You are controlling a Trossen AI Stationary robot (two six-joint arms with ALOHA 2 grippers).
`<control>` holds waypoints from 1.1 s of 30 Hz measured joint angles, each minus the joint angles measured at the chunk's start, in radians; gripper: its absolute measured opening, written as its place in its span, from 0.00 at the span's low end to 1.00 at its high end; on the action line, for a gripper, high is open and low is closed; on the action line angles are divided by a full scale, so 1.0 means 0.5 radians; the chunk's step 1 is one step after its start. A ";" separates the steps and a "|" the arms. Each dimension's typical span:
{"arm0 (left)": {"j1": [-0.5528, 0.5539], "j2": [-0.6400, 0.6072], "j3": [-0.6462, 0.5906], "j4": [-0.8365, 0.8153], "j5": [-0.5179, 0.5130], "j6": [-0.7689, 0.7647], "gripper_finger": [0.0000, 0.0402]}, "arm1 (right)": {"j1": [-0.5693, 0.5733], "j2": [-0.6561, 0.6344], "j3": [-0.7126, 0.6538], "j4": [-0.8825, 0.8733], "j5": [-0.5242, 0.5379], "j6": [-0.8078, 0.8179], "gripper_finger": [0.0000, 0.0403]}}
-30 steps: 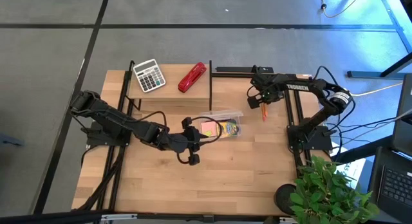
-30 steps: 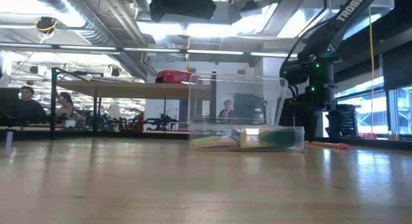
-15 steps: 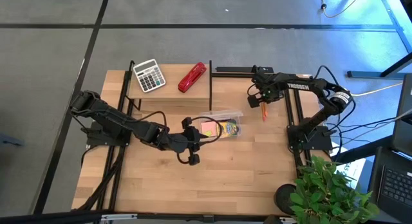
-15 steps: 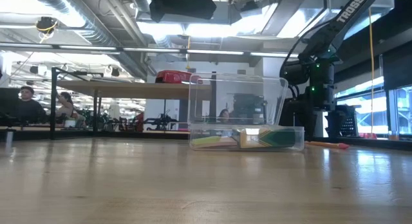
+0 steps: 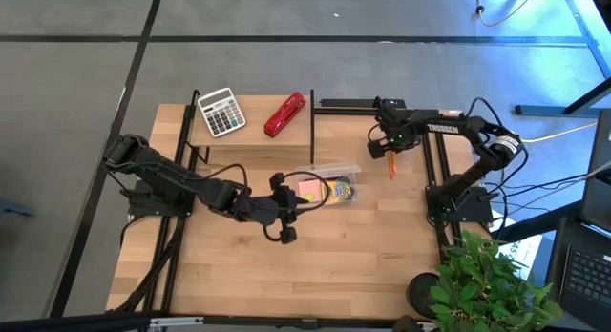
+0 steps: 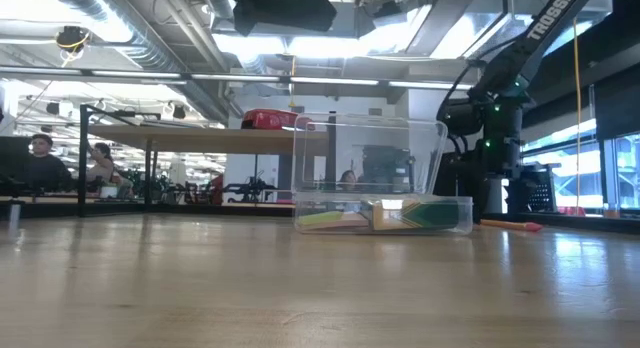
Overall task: Pack school essentials
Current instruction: Put the top orange pencil into the supply box
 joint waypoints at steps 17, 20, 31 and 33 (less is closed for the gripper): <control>0.001 0.000 0.000 0.000 0.001 -0.001 0.19 | -0.006 -0.006 -0.080 0.060 0.064 0.007 0.84; 0.001 0.000 0.000 0.000 0.001 -0.001 0.19 | -0.006 -0.005 -0.080 0.057 0.068 0.008 0.79; 0.001 0.000 0.000 0.000 0.001 0.000 0.19 | -0.007 -0.004 -0.082 0.057 0.074 0.059 0.63; 0.001 0.000 0.000 0.000 0.000 0.000 0.19 | -0.007 -0.004 -0.083 0.057 0.074 0.059 0.61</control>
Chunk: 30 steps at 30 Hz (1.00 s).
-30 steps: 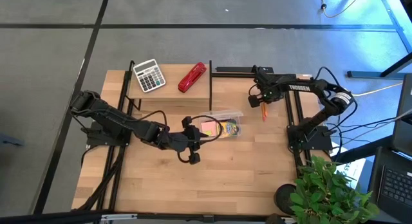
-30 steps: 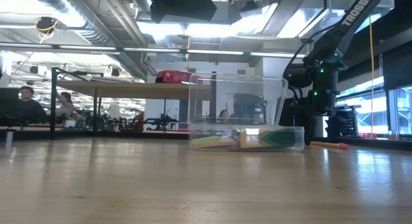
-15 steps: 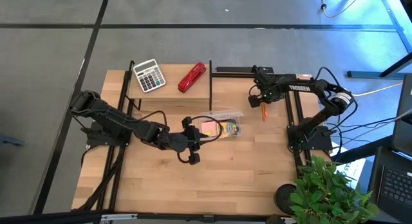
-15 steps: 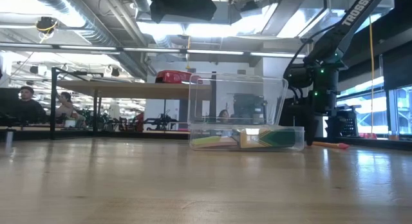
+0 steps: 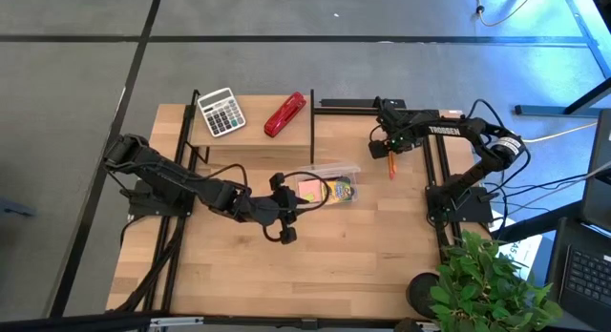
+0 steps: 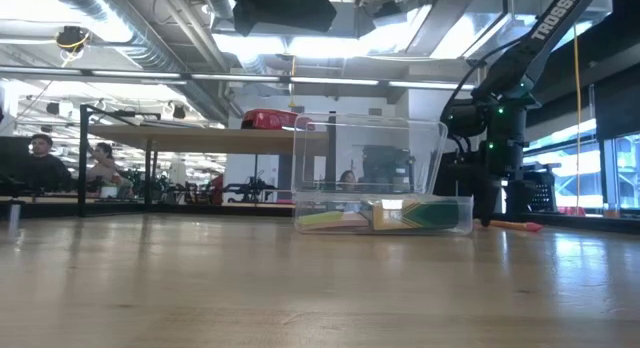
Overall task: Pack school essentials
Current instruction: Put the top orange pencil into the supply box
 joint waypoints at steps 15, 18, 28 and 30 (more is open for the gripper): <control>0.000 0.000 0.000 0.000 0.000 0.001 0.19 | 0.000 0.002 -0.001 0.000 -0.005 0.001 0.39; 0.000 0.000 0.000 0.000 0.000 0.001 0.19 | 0.001 0.002 -0.001 0.000 -0.007 0.001 0.35; -0.001 0.000 0.000 -0.001 0.000 0.001 0.19 | 0.001 0.002 -0.001 -0.002 -0.008 0.001 0.26; 0.000 0.000 0.000 -0.001 0.000 0.001 0.19 | 0.001 0.002 -0.001 -0.002 -0.010 0.001 0.24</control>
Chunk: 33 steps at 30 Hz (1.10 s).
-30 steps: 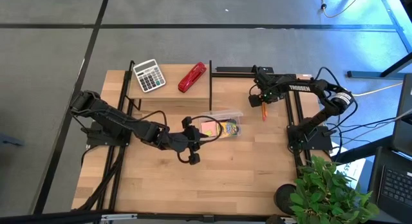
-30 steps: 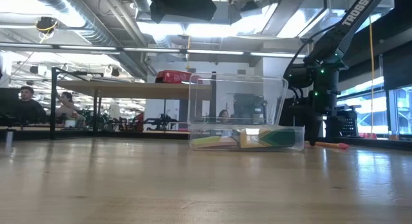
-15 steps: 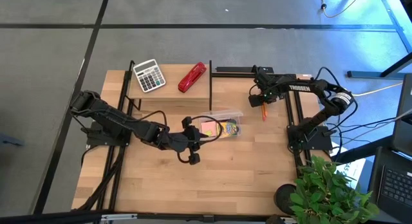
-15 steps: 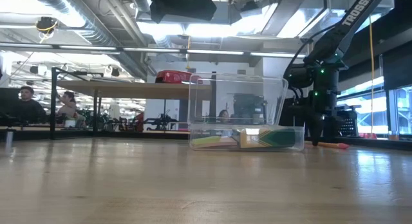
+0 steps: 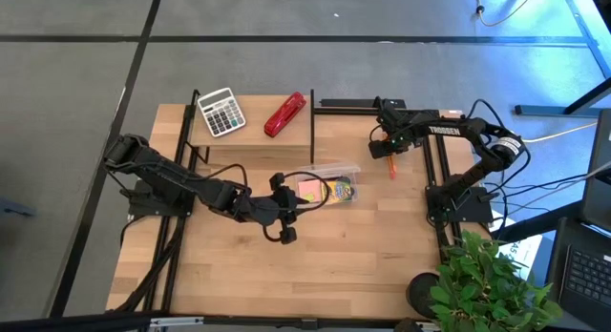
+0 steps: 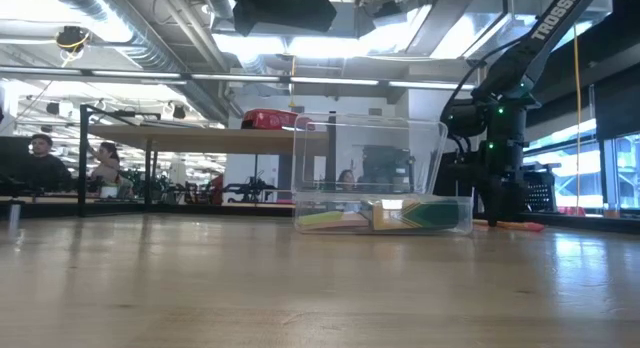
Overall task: Pack school essentials
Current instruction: Put the top orange pencil into the supply box
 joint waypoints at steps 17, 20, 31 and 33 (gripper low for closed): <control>0.000 0.000 0.000 -0.001 0.000 0.001 0.19 | 0.000 -0.007 0.039 -0.031 -0.035 -0.007 0.18; 0.000 0.000 0.000 -0.001 0.001 0.001 0.19 | 0.000 -0.043 0.053 -0.058 -0.051 -0.011 0.18; 0.000 0.000 0.000 -0.002 0.001 0.017 0.19 | 0.035 -0.210 0.067 -0.208 -0.042 -0.014 0.16; 0.000 0.000 0.000 -0.002 0.001 0.017 0.19 | 0.053 -0.243 0.068 -0.230 -0.041 -0.011 0.16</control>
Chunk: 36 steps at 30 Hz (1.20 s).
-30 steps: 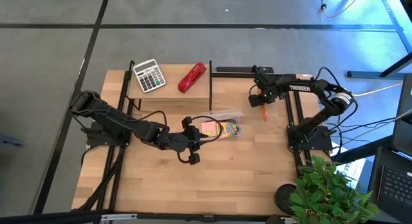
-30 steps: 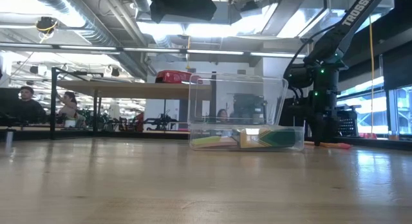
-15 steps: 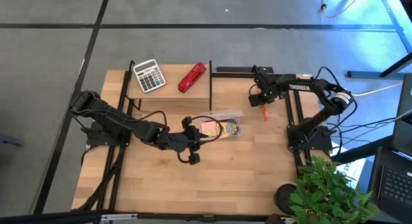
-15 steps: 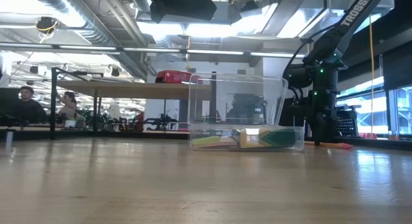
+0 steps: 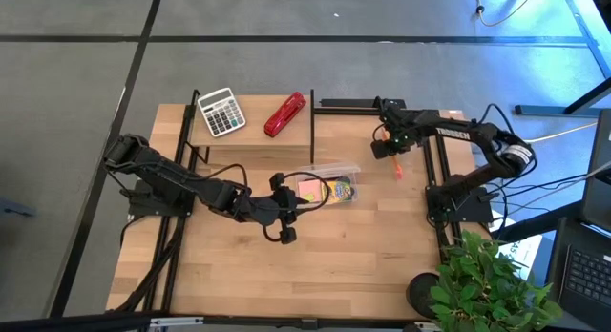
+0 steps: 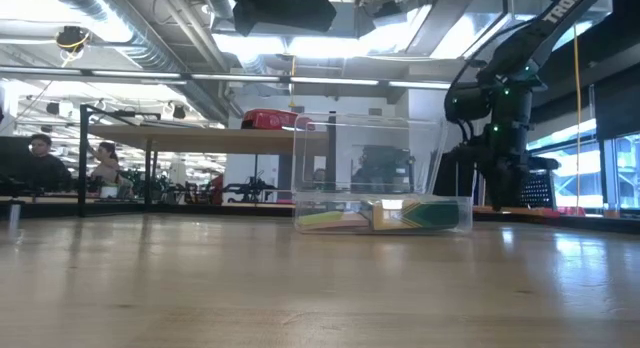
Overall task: Pack school essentials
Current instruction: Put the top orange pencil into the supply box
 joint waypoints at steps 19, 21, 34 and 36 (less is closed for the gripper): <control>0.000 0.000 0.000 0.000 0.000 -0.001 0.19 | 0.353 -0.594 0.007 -0.255 0.046 0.184 0.16; 0.000 0.000 0.000 0.000 0.000 -0.001 0.19 | 0.392 -0.636 0.007 -0.280 0.046 0.217 0.16; 0.001 0.000 0.000 0.000 0.000 -0.001 0.19 | 0.756 -0.813 0.007 -0.327 0.044 0.282 0.15; 0.001 0.000 0.000 0.000 0.000 -0.001 0.19 | 0.814 -0.842 0.007 -0.359 0.043 0.307 0.15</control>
